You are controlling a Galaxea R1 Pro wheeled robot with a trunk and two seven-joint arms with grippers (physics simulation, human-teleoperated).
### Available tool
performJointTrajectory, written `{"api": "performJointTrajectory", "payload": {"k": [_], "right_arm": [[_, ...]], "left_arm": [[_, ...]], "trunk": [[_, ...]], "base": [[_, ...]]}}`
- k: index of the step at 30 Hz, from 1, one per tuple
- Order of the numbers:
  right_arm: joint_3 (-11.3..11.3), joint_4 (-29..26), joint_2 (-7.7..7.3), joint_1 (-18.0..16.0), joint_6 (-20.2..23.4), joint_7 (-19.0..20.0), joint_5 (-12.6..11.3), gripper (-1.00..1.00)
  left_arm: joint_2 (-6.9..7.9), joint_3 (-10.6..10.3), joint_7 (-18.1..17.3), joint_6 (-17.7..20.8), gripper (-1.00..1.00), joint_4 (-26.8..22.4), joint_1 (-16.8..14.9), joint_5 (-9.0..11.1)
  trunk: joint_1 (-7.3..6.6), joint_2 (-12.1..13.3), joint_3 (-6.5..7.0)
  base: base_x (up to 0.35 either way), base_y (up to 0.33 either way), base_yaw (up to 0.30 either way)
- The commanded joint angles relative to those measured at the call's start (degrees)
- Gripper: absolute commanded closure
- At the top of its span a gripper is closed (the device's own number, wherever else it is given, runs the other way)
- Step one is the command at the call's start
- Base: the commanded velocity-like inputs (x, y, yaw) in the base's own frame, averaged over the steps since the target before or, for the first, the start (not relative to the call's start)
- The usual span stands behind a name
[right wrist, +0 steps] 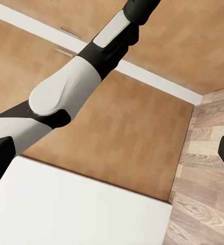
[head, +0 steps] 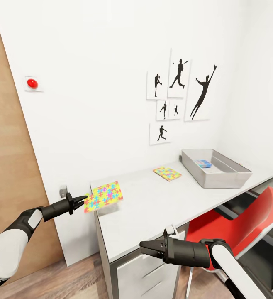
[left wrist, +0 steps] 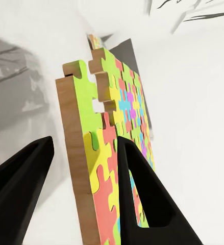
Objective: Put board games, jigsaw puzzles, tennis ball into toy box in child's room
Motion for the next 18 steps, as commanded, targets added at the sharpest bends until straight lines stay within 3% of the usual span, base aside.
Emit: {"api": "performJointTrajectory", "payload": {"k": [1, 9, 18], "right_arm": [[0.0, 0.0, -0.03, -0.1, 0.0, 0.6, 0.5, -1.00], [0.0, 0.0, -0.03, -0.1, 0.0, 0.5, 0.5, -1.00], [0.0, 0.0, -0.01, -0.1, 0.0, 0.4, 0.5, -1.00]], "left_arm": [[0.00, 0.1, 0.0, 0.4, 1.00, 0.0, 0.0, 0.1], [0.00, 0.1, 0.0, 0.4, 1.00, 0.0, 0.0, 0.1], [0.00, 0.1, 0.0, 0.4, 1.00, 0.0, 0.0, 0.1]], "trunk": [[0.00, 0.0, -0.06], [0.00, 0.0, -0.06], [0.00, 0.0, -0.06]], "base": [[0.000, 0.000, 0.000], [-0.122, 0.000, 0.000], [-0.016, 0.000, 0.000]]}}
